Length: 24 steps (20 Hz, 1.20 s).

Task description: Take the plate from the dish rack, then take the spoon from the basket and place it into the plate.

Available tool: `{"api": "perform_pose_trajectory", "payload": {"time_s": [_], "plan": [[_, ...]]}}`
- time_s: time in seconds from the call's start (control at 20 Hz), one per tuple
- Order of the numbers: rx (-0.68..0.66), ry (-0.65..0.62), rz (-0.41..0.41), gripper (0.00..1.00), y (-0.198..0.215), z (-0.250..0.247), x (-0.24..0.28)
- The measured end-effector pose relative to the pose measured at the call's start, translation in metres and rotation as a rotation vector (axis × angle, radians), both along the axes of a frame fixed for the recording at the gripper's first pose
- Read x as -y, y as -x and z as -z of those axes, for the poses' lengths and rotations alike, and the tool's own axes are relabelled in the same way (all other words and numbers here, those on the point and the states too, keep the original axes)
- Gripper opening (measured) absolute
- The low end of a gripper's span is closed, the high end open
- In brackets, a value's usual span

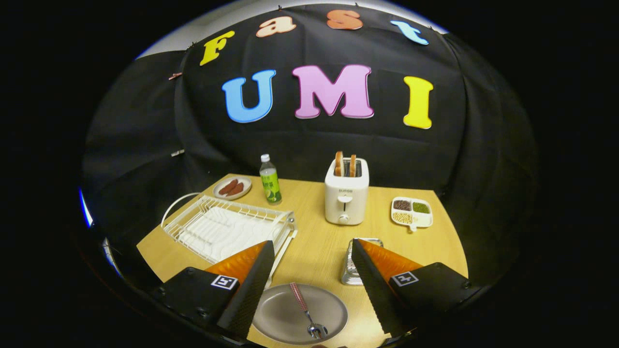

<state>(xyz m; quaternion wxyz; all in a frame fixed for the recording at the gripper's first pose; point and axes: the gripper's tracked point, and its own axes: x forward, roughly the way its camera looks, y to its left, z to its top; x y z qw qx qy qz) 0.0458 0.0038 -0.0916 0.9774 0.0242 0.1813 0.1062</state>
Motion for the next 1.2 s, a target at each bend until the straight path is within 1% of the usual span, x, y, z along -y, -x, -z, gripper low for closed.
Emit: {"api": "perform_pose_trajectory", "payload": {"time_s": [0.2, 0.4, 0.5, 0.65, 0.8, 1.0, 1.2], "plan": [[0.137, -0.032, 0.124, 0.99, 0.010, -0.070, 0.017], [0.243, -0.025, 0.219, 0.98, 0.040, -0.120, 0.030], [0.269, -0.028, 0.263, 0.98, 0.057, -0.135, 0.033], [0.277, -0.064, 0.315, 0.98, 0.086, -0.141, 0.029], [0.285, -0.072, 0.337, 0.98, 0.109, -0.134, 0.023], [0.249, -0.038, 0.339, 0.98, 0.121, -0.113, 0.012], [0.238, -0.058, 0.346, 0.98, 0.121, -0.114, 0.005]]}}
